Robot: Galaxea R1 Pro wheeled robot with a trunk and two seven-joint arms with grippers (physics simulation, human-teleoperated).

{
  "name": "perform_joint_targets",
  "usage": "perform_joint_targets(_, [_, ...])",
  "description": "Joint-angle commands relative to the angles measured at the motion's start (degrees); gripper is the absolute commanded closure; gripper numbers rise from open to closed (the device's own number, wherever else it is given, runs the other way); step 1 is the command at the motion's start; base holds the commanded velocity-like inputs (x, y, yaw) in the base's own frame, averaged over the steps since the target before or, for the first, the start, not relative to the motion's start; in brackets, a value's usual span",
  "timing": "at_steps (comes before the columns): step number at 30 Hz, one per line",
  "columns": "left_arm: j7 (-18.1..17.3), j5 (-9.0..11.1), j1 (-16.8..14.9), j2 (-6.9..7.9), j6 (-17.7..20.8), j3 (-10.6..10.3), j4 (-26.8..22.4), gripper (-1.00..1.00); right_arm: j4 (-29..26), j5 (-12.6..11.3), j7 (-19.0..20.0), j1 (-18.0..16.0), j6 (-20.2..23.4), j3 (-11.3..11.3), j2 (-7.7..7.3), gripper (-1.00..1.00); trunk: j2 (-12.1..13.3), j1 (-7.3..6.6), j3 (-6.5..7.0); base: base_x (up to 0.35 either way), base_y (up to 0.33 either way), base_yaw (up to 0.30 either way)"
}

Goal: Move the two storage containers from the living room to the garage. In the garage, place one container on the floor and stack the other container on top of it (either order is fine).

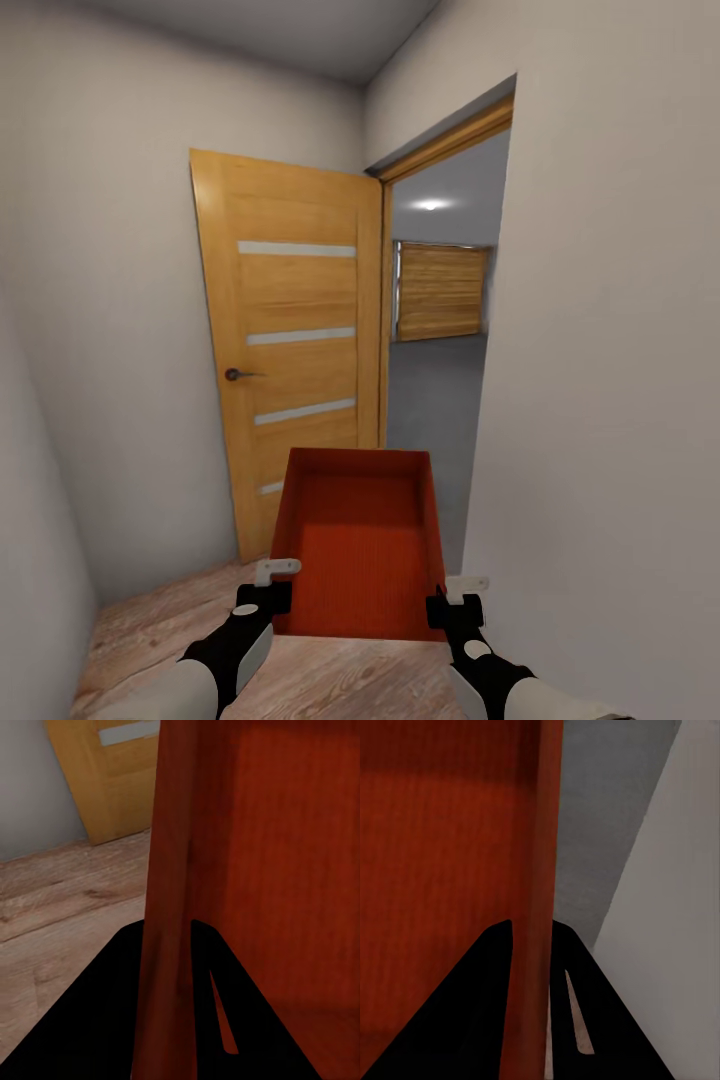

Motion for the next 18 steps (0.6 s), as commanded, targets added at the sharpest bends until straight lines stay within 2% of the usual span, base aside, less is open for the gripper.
perform_joint_targets(1, [0.43,-0.31,-0.07,-0.04,-0.14,1.02,-0.01,1.0,0.14,-1.63,-0.42,-0.06,-0.48,-0.18,0.0,1.0,-0.08,0.03,-0.09,0.188,0.266,0.0])
perform_joint_targets(14, [0.43,-0.31,-0.1,-0.04,-0.17,1.02,-0.01,1.0,0.14,-1.63,-0.42,-0.06,-0.52,-0.18,0.02,1.0,-0.08,0.03,-0.09,0.196,0.27,0.0])
perform_joint_targets(18, [0.42,-0.31,-0.09,-0.04,-0.17,1.02,-0.01,1.0,0.14,-1.63,-0.42,-0.06,-0.55,-0.18,0.03,1.0,-0.08,0.03,-0.09,0.2,0.27,-0.126])
